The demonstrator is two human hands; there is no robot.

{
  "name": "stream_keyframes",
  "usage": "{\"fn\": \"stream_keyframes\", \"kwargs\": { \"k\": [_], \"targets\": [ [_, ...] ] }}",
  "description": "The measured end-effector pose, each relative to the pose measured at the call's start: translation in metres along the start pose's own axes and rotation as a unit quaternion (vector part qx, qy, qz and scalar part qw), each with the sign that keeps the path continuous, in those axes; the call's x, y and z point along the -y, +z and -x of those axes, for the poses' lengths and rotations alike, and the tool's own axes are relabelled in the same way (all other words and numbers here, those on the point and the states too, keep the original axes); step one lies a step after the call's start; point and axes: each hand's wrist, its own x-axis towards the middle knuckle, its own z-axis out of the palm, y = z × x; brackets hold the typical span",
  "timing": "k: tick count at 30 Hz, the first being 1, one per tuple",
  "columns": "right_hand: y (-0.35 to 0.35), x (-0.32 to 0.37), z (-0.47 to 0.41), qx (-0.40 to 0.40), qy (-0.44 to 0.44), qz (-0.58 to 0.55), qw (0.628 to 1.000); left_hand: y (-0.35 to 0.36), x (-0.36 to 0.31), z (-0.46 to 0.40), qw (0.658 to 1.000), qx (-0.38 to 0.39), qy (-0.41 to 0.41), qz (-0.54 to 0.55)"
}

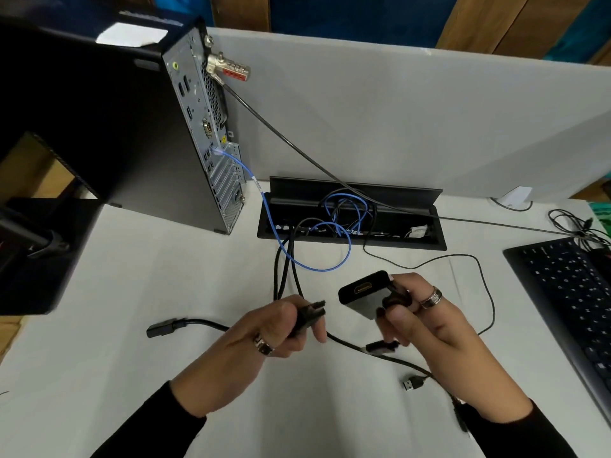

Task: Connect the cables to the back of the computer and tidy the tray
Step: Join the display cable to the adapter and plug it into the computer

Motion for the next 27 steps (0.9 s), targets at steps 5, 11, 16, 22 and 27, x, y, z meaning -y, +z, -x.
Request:
{"fn": "stream_keyframes", "kwargs": {
  "k": [5,11,16,22,27],
  "targets": [
    [-0.017,0.012,0.005,-0.006,0.014,0.011,1.000,0.003,-0.005,-0.011,0.997,0.069,-0.029,0.031],
    [-0.032,0.015,0.018,0.004,0.023,0.076,0.997,0.011,-0.004,-0.029,0.998,-0.028,-0.005,-0.051],
    [-0.033,0.007,0.027,0.001,0.021,0.089,0.996,0.015,0.004,-0.031,0.985,-0.092,0.067,-0.132],
    [-0.026,0.002,0.031,-0.013,0.008,0.072,0.997,0.025,0.009,-0.028,0.961,-0.087,0.178,-0.194],
    [-0.021,0.004,0.032,-0.025,0.005,0.076,0.997,0.026,0.007,-0.027,0.956,-0.102,0.207,-0.182]
  ]
}}
